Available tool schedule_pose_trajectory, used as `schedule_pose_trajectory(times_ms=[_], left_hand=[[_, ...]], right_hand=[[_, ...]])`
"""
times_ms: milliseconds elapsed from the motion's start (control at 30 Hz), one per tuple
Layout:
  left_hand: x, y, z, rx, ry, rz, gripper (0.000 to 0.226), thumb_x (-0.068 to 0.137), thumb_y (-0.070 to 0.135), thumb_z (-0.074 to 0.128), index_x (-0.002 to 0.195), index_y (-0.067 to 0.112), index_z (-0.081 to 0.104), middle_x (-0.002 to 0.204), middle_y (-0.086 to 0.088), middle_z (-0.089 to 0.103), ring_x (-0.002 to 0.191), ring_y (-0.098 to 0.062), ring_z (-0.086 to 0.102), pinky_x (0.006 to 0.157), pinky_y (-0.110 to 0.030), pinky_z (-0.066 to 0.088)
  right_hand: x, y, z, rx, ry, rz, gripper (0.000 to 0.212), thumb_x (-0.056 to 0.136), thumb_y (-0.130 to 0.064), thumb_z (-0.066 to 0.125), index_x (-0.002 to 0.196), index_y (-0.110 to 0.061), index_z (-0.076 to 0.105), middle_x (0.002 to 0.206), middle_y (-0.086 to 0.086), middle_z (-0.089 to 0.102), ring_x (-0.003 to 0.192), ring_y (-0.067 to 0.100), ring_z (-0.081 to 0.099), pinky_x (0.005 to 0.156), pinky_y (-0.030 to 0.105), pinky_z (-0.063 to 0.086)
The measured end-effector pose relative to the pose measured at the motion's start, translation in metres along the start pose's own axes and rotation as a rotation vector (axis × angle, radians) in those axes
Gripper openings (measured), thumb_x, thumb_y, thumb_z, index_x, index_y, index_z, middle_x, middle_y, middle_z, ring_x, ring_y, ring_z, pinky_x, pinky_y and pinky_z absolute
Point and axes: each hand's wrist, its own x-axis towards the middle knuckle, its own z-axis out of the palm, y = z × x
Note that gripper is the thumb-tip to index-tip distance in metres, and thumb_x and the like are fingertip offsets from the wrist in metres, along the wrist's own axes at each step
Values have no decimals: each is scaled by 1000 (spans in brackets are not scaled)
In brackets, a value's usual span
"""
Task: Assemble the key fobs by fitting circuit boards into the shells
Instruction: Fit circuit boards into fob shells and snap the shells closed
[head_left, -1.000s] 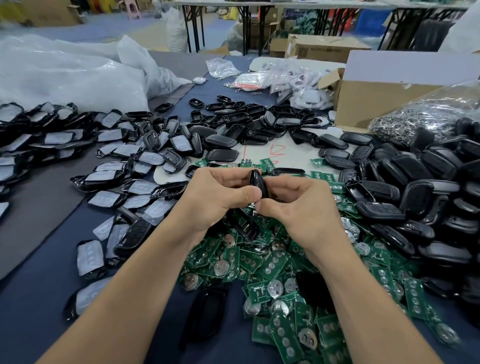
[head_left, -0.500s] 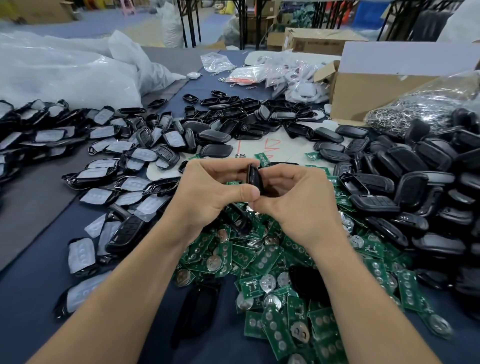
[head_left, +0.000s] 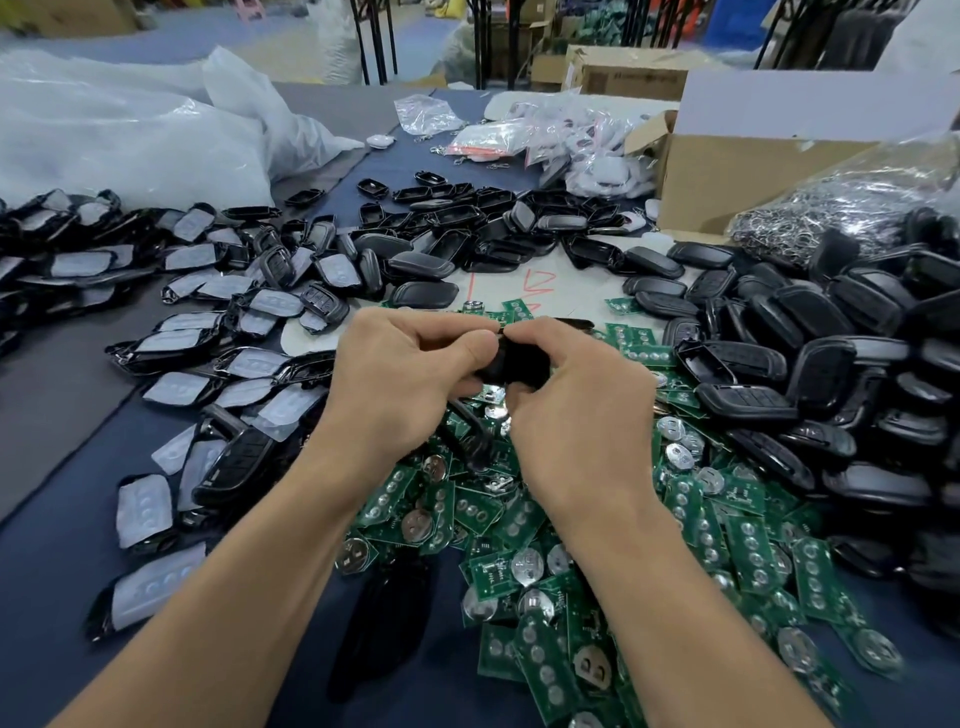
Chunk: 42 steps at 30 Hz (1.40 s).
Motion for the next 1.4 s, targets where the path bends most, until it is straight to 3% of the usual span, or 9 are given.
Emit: schedule_pose_trajectory(times_ms=[133,233,300,500,833,1033,1167,1267,1400], left_hand=[[2,0,0,-108,33,-8,24,89,-1,78,84,22,84,82,-7,81,80,-24,80,71,-30,65],[4,-2,-5,-127,35,1,29,88,-3,77,80,24,85,83,-8,81,81,-26,80,72,-31,65],[5,-3,-10,-113,10,15,30,88,-2,77,81,26,85,86,-7,81,84,-26,80,75,-32,65],[4,-4,-9,-100,-73,23,27,91,0,75,89,25,85,89,-7,81,89,-26,79,76,-32,65],[0,-7,-2,7,-51,33,17,89,2,78,101,14,83,87,-5,82,85,-26,79,80,-34,65],[-1,-6,1,34,-13,110,19,89,7,80,99,22,83,85,5,81,81,-12,78,76,-22,60],[-2,-3,5,-125,-102,28,14,92,30,72,100,31,84,102,1,81,99,-19,77,87,-36,64],[-4,-1,12,-170,-111,-4,25,95,39,67,96,20,84,103,-18,79,102,-42,73,92,-56,61],[-8,4,16,-257,-49,-56,37,108,32,54,91,17,84,97,-12,81,75,-18,75,56,-22,56]], right_hand=[[3,2,0,51,-9,23,45,79,-5,79,115,-31,75,97,-15,72,92,11,63,94,32,53],[7,7,0,187,-89,120,36,80,-17,78,110,-35,77,83,-29,67,81,-3,64,85,11,49],[13,12,0,386,-122,230,24,82,-18,78,101,-32,81,84,-22,76,84,-2,71,83,18,55],[17,22,-1,576,-73,283,20,84,-10,80,83,-30,83,75,-2,79,77,38,73,75,58,59],[18,27,-2,563,-153,262,20,81,-11,80,85,-31,83,82,-11,80,82,10,77,83,41,64],[15,23,-1,416,-145,214,23,82,-14,82,90,-36,82,80,-19,78,78,3,75,78,34,63],[16,17,0,870,-110,508,14,83,-6,83,88,-20,83,83,1,80,69,9,69,63,20,52],[14,12,2,973,-170,615,10,86,-9,80,96,-11,82,89,7,79,70,12,65,59,21,47],[10,9,2,921,-298,585,4,84,-8,81,85,-12,81,78,8,76,62,13,63,58,22,47]])
